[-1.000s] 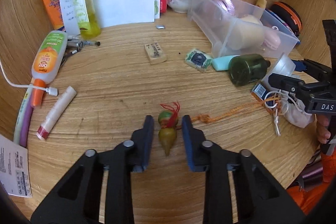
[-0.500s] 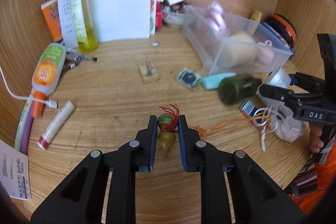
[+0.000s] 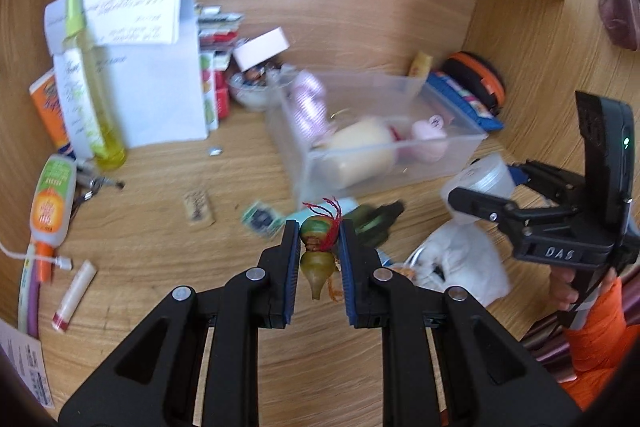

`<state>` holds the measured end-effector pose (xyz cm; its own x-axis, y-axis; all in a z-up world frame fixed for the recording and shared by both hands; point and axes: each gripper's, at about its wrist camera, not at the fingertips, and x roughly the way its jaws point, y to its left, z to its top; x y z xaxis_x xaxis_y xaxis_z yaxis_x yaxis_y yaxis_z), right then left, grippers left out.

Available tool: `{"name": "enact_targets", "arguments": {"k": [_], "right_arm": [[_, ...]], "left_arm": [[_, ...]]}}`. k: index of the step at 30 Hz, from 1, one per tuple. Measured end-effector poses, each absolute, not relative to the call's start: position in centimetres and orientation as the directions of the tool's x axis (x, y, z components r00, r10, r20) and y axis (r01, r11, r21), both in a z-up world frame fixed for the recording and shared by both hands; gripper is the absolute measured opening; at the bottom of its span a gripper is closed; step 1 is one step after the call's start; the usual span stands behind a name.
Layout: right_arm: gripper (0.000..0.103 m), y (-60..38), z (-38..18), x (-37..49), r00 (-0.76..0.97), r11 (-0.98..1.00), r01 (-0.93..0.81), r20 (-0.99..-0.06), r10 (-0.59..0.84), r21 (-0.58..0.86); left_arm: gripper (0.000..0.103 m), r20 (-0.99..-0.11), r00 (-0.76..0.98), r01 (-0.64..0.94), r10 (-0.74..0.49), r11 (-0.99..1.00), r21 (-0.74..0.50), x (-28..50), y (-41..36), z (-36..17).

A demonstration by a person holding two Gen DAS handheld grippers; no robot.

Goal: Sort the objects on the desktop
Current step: 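Carry the ornament and clear jar into the clear box and release both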

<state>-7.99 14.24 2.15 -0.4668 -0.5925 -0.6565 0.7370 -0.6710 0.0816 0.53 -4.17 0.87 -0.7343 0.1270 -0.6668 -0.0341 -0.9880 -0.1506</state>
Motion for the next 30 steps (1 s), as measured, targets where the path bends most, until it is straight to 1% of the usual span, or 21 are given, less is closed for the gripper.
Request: {"name": "enact_targets", "arguments": {"k": [10, 13, 18, 22, 30], "right_arm": [[0.062, 17.0, 3.7, -9.7, -0.515, -0.701, 0.704, -0.602, -0.610, 0.108], [0.062, 17.3, 4.1, -10.3, -0.545, -0.719, 0.689, -0.585, -0.600, 0.095], [0.062, 17.7, 4.3, -11.8, -0.532, -0.722, 0.675, -0.576, -0.620, 0.153], [0.062, 17.9, 5.3, -12.8, -0.559, -0.734, 0.662, -0.552, -0.618, 0.151], [0.062, 17.7, 6.7, -15.8, -0.581, -0.750, 0.641, -0.534, -0.614, 0.166]], "left_arm": [[0.019, -0.603, -0.782, -0.107, 0.156, -0.987, -0.116, -1.1, -1.6, 5.2], [0.019, -0.587, -0.796, -0.101, 0.149, -0.988, -0.113, -1.9, -1.4, 6.4], [0.019, -0.565, -0.809, -0.113, 0.164, -0.986, -0.126, -3.4, -1.2, 8.1], [0.019, -0.546, -0.826, -0.108, 0.139, -0.990, -0.089, -4.8, -0.6, 9.1], [0.019, -0.537, -0.819, -0.170, 0.203, -0.979, -0.113, -8.5, 0.9, 10.2]]}}
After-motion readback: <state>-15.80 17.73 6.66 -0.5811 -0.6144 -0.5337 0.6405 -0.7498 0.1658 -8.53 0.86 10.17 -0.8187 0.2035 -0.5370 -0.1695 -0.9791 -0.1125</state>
